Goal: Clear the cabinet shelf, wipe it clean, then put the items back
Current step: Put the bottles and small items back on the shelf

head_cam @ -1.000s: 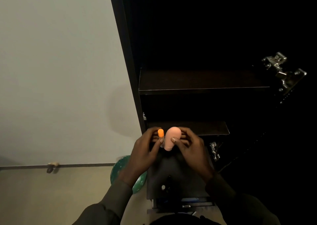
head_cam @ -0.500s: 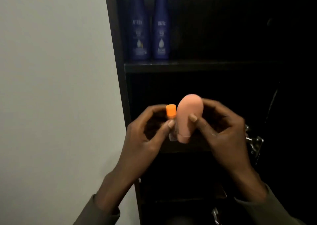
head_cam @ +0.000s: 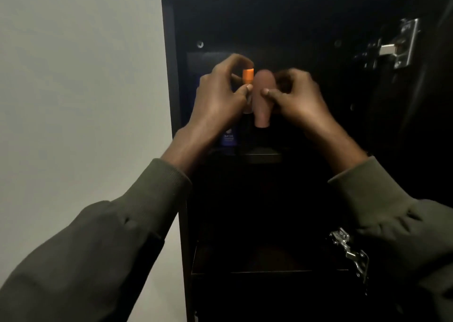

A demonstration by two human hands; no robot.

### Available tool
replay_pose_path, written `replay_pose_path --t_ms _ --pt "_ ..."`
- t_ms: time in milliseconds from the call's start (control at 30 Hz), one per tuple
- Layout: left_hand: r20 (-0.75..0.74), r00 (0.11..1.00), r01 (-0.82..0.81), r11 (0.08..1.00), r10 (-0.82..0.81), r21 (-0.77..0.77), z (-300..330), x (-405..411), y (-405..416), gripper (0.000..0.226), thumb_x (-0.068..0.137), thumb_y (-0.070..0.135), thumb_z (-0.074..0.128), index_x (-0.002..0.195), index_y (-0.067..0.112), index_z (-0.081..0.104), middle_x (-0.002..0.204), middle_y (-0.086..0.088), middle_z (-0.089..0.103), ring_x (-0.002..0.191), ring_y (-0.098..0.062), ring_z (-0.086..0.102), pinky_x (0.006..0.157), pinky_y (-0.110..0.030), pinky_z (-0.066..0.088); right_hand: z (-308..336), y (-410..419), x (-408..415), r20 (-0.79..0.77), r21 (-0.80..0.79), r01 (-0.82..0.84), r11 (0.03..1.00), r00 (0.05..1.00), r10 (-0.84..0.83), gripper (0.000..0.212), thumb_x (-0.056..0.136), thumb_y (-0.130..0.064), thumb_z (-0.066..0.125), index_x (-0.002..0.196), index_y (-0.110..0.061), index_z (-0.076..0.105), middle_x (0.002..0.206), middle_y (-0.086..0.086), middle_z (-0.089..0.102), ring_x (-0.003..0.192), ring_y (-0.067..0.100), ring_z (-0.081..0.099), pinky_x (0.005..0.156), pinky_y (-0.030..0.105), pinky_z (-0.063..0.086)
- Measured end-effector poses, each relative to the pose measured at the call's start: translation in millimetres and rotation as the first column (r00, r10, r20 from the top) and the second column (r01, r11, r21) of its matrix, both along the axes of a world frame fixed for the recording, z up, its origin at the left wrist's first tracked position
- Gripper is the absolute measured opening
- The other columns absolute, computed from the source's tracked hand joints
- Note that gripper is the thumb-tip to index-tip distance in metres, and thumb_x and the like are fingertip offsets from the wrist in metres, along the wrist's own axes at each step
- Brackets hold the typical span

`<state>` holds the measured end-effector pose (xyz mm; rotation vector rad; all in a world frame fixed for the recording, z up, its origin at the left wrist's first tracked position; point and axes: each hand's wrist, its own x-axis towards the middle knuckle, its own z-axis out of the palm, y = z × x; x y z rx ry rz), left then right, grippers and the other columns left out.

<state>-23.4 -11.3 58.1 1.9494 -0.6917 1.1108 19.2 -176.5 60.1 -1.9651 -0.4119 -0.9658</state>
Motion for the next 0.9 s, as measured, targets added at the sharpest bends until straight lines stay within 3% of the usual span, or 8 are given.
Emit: replay_pose_path --t_ms 100,267,467,667,767,900 --pt "0.013 0.993 -0.116 0.992 0.116 0.044 -1.2 10.3 -3.9 0.032 0.088 0.017 0.066 0.118 0.026 0.059 0.098 0.011 0.065 0.091 -0.003 0.064 0.076 -0.014 0.051 -4.0 2.3 21.0 -0.114 -0.04 0.041 0.998 0.992 -0.045 0.039 0.086 -0.035 0.072 0.122 -0.023 0.062 0.111 -0.002 0.067 0.097 0.011 0.064 0.072 0.025 0.052" --pt "-0.047 0.985 -0.163 0.984 0.167 0.067 -3.8 20.8 -1.1 0.025 0.086 0.019 0.068 0.109 0.024 0.063 0.097 0.009 0.067 0.089 -0.002 0.063 0.068 -0.009 0.046 -16.6 4.1 36.3 -0.137 -0.087 0.053 0.995 0.989 -0.065 0.04 0.083 -0.036 0.074 0.12 -0.025 0.064 0.107 -0.005 0.069 0.095 0.009 0.065 0.074 0.026 0.056" --pt "-0.073 0.982 -0.174 0.984 0.177 0.041 -4.0 28.5 -0.2 0.028 0.086 0.016 0.065 0.113 0.022 0.061 0.098 0.007 0.066 0.09 -0.005 0.064 0.075 -0.019 0.052 -25.1 11.0 33.0 -0.198 -0.067 0.009 0.998 0.98 -0.022 0.033 0.085 -0.035 0.072 0.115 -0.027 0.061 0.101 -0.008 0.065 0.084 0.005 0.065 0.07 0.029 0.06" --pt "-0.083 0.979 -0.184 0.982 0.187 0.045 -3.1 30.7 0.7 0.027 0.086 0.013 0.064 0.112 0.022 0.061 0.098 0.006 0.066 0.091 -0.005 0.064 0.078 -0.023 0.054 -24.9 12.7 22.8 -0.126 -0.1 0.069 0.993 0.989 -0.081 0.041 0.083 -0.033 0.075 0.12 -0.025 0.059 0.107 -0.007 0.063 0.093 0.007 0.062 0.074 0.026 0.057" --pt "-0.081 0.982 -0.166 0.984 0.171 0.059 -2.9 30.0 0.9 0.028 0.087 0.014 0.064 0.114 0.021 0.061 0.101 0.006 0.067 0.093 -0.004 0.063 0.076 -0.017 0.05 -24.0 8.5 20.8 -0.127 -0.058 0.046 0.997 0.991 -0.053 0.046 0.08 -0.034 0.078 0.121 -0.026 0.059 0.106 -0.01 0.063 0.096 0.006 0.061 0.07 0.019 0.05" --pt "-0.05 0.986 -0.158 0.986 0.161 0.056 -2.1 28.7 0.4 0.023 0.086 0.016 0.064 0.108 0.02 0.064 0.099 0.008 0.068 0.095 -0.005 0.063 0.083 -0.027 0.055 -19.9 1.1 8.8 0.011 0.044 0.05 0.998 0.999 -0.051 0.042 0.08 -0.029 0.078 0.119 -0.025 0.062 0.107 -0.009 0.064 0.093 0.002 0.061 0.07 0.013 0.048"
